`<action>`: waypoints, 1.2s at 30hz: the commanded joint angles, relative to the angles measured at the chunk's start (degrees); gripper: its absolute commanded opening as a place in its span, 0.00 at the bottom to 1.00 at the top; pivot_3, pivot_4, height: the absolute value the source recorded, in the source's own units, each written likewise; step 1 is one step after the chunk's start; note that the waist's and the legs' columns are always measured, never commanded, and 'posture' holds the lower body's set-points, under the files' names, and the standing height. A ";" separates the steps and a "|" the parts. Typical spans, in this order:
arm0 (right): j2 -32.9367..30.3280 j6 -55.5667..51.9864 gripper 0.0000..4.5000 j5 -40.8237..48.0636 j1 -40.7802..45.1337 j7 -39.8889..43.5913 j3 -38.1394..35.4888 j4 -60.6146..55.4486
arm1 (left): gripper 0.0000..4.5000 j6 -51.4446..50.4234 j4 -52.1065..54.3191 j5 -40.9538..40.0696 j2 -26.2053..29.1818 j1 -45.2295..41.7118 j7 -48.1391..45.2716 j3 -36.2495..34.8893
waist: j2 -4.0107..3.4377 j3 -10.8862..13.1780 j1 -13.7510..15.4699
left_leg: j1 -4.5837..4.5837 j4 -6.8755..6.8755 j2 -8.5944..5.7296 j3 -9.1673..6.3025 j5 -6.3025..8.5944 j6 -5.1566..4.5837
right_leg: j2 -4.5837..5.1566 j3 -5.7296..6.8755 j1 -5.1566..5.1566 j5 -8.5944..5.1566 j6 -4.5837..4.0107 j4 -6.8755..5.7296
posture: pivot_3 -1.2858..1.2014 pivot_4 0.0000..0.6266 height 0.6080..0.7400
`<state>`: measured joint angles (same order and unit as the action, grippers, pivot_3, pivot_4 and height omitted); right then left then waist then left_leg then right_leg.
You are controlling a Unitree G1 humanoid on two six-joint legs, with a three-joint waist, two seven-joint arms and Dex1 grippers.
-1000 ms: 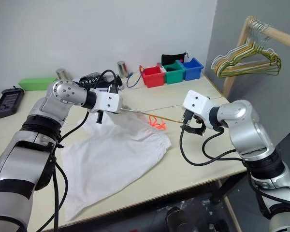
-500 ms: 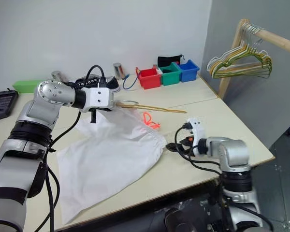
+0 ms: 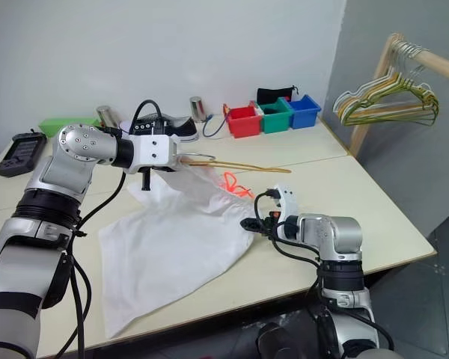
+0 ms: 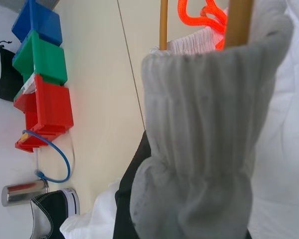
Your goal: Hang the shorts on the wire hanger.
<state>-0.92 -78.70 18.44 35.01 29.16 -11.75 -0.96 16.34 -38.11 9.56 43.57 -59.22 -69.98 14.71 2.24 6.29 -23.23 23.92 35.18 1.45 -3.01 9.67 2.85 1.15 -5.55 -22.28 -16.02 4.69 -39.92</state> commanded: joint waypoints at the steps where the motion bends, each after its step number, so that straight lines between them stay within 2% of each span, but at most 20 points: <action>1: 0.51 -0.43 0.61 3.60 2.30 -1.37 -2.93 -0.70 | 0.00 0.22 1.93 -0.67 0.80 -0.90 1.10 -1.84 | 0.00 0.00 -0.04 | 0.00 0.00 0.00 0.01 0.00 0.00 | 0.00 -0.01 0.00 0.00 0.00 0.00 | 0.41 0.03 1.00; 2: 0.49 -0.48 0.57 4.05 2.38 -1.57 -3.06 -0.71 | 0.00 0.31 1.78 -0.61 0.83 -1.03 1.15 -1.78 | 0.00 0.00 -0.06 | 0.00 0.00 0.00 0.01 0.00 0.00 | 0.00 -0.01 0.00 0.00 0.00 0.00 | 0.41 0.04 1.00; 6: -0.24 -0.47 0.31 5.96 2.43 -1.64 -2.42 -0.88 | 0.00 0.94 0.99 0.68 1.25 -1.56 2.28 -1.36 | 0.00 0.00 -0.05 | 0.00 0.00 0.00 0.01 0.00 0.00 | -0.01 -0.01 -0.01 0.00 0.00 0.00 | 0.41 0.04 1.00; 7: -0.31 -0.77 0.28 6.68 2.56 -1.34 -2.40 -1.15 | 0.00 0.95 0.82 0.70 1.28 -1.63 2.35 -1.44 | 0.00 0.00 -0.05 | 0.00 0.00 0.00 0.01 0.00 0.00 | -0.01 -0.01 -0.01 0.00 0.00 0.00 | 0.41 0.04 1.00; 11: -0.94 -1.30 0.03 8.77 2.69 -1.15 -2.07 -1.74 | 0.00 1.12 0.53 0.81 1.64 -1.75 2.43 -1.58 | 0.00 0.00 -0.04 | 0.00 0.00 0.00 0.01 0.00 0.00 | -0.01 -0.01 -0.01 0.00 0.00 0.01 | 0.41 0.04 1.00; 12: -1.17 -1.22 0.00 9.07 2.66 -1.26 -1.86 -1.75 | 0.00 1.12 0.52 0.79 1.74 -1.77 2.41 -1.61 | 0.00 0.00 -0.02 | 0.00 0.00 0.00 0.01 0.00 0.00 | -0.01 -0.01 -0.01 0.00 0.00 0.01 | 0.42 0.04 1.00; 17: -7.23 3.80 0.00 7.88 1.24 1.28 6.19 -3.69 | 0.00 -0.20 1.68 -0.39 2.28 -0.66 1.47 -2.20 | -0.01 0.00 0.10 | 0.01 0.00 0.00 0.03 0.00 0.00 | -0.01 -0.02 -0.01 0.00 0.00 0.03 | 0.42 0.03 1.00; 21: -17.42 16.44 0.00 0.31 0.68 3.47 17.11 -4.11 | 0.00 -5.00 5.21 -4.13 3.21 1.88 -2.85 -3.12 | -0.01 0.01 0.18 | 0.01 -0.01 0.00 0.07 0.00 0.00 | -0.01 -0.05 -0.01 -0.01 0.00 0.11 | 0.41 0.04 1.00; 23: -22.09 22.65 0.00 -2.67 1.18 5.25 20.06 -2.91 | 0.00 -7.91 8.13 -5.89 4.79 4.15 -6.68 -3.16 | -0.01 0.01 0.16 | 0.02 -0.04 0.01 0.09 0.00 0.00 | -0.01 -0.07 0.00 -0.02 -0.01 0.24 | 0.41 0.04 1.00; 28: -30.52 33.53 0.00 -5.33 1.83 12.17 23.69 -4.65 | 0.00 -8.54 8.94 -4.70 7.65 7.59 -7.99 -2.55 | -0.02 0.01 -0.16 | 0.04 -0.09 0.03 0.14 0.00 0.00 | -0.01 -0.10 0.00 -0.02 -0.01 0.41 | 0.41 0.05 1.00; 36: -33.98 36.66 0.00 -5.86 3.43 15.84 25.71 -8.12 | 0.00 -7.74 7.57 -2.86 7.07 7.09 -6.68 -1.58 | -0.02 0.01 -0.10 | 0.03 -0.10 0.05 0.12 0.00 0.00 | -0.03 -0.09 0.05 -0.01 -0.01 0.48 | 0.40 0.06 1.00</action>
<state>-33.71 -42.62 13.73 36.41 44.93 14.92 -7.04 8.34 -30.21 6.07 49.14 -50.67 -76.95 14.22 2.23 6.31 -23.33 23.95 35.08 1.50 -2.89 9.67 2.85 1.12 -5.64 -22.23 -16.03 4.68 -39.45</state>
